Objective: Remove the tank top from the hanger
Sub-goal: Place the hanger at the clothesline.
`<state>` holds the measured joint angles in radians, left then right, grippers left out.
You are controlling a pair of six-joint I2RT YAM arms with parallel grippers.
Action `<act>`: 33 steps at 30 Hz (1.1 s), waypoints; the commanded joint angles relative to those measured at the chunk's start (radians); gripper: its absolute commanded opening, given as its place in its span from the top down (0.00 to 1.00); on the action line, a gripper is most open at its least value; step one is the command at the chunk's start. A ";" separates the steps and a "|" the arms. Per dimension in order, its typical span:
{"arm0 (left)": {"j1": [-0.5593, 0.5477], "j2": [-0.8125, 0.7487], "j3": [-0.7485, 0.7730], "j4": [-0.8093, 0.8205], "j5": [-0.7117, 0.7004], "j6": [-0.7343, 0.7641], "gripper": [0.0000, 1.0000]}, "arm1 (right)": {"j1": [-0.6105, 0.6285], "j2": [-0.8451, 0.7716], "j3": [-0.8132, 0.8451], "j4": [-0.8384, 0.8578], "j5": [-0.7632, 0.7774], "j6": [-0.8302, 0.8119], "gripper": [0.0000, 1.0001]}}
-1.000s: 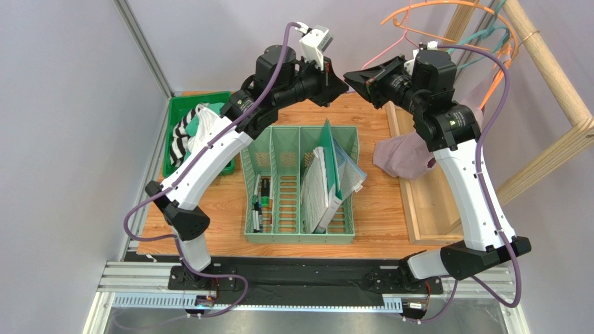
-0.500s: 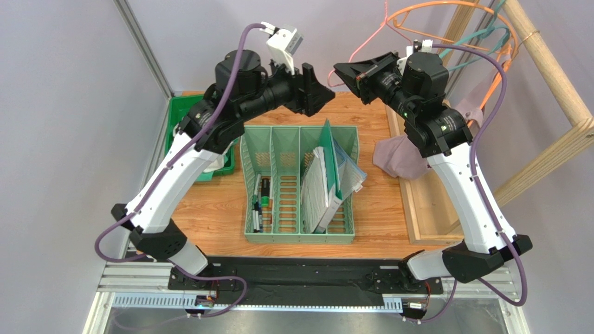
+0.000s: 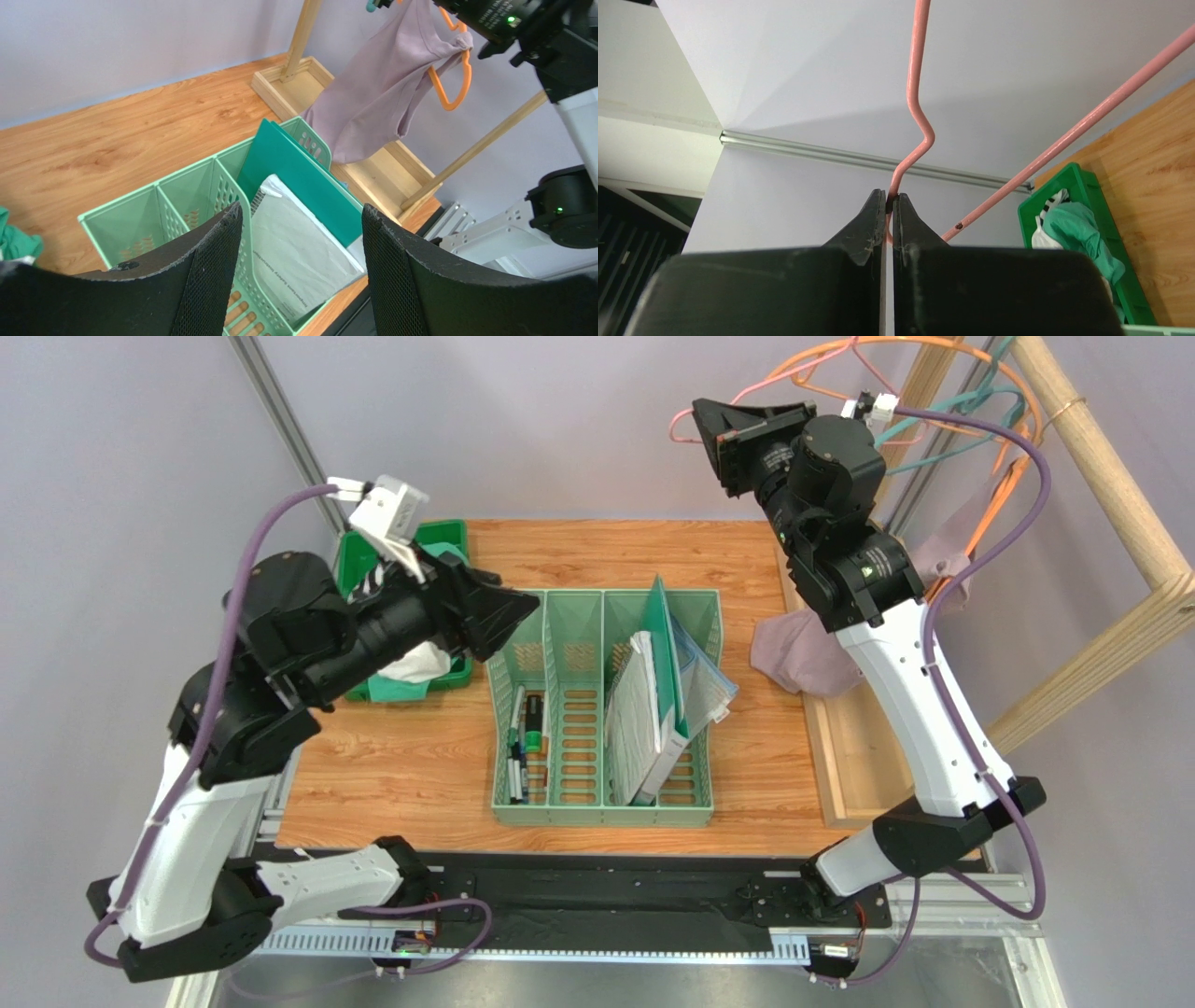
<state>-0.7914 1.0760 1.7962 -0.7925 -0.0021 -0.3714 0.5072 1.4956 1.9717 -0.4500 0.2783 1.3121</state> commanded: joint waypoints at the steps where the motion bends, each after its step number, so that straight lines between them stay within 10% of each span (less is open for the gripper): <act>1: 0.000 -0.025 -0.015 -0.059 -0.029 -0.040 0.32 | -0.015 0.041 0.084 0.093 0.123 -0.054 1.00; 33: -0.002 -0.027 -0.048 -0.025 0.050 -0.110 0.34 | -0.363 0.176 0.019 0.192 -0.019 0.108 1.00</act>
<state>-0.7914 1.0294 1.7058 -0.8333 0.0170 -0.4702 0.1711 1.6733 2.0048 -0.3092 0.2794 1.3449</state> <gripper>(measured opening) 0.664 0.007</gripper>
